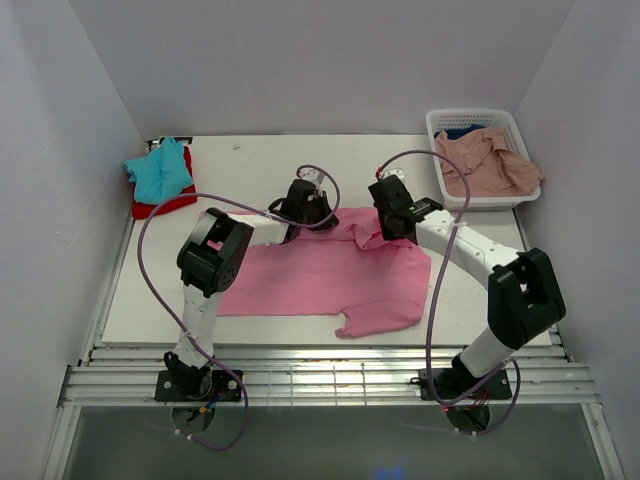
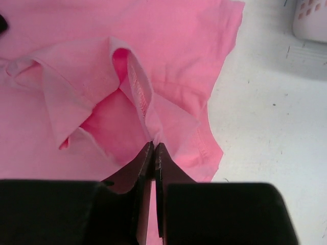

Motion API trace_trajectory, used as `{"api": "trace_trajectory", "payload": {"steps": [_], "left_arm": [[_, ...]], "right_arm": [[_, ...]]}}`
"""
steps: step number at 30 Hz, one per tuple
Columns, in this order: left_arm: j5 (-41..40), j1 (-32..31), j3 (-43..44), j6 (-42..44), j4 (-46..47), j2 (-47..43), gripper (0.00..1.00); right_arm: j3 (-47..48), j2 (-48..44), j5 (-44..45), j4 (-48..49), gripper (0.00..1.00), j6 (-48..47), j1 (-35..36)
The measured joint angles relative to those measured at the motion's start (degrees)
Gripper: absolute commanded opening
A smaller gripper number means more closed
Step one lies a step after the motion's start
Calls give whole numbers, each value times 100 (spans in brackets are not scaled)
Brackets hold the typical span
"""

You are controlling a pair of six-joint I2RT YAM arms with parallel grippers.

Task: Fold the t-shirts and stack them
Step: Fold the tshirt

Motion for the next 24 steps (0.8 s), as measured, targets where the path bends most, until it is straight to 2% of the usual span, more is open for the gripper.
{"api": "trace_trajectory", "payload": {"steps": [8, 11, 12, 16, 24], "left_arm": [[2, 0, -4, -17, 2, 0, 0], [2, 0, -7, -17, 4, 0, 0], [2, 0, -7, -15, 4, 0, 0], [2, 0, -7, -13, 4, 0, 0], [2, 0, -7, -13, 4, 0, 0]], "right_arm": [[-887, -208, 170, -599, 8, 422, 103], [-992, -146, 262, -942, 20, 680, 144], [-992, -125, 304, -1023, 29, 748, 168], [-992, -155, 452, -1161, 39, 925, 365], [-901, -660, 50, -608, 39, 841, 470]]}}
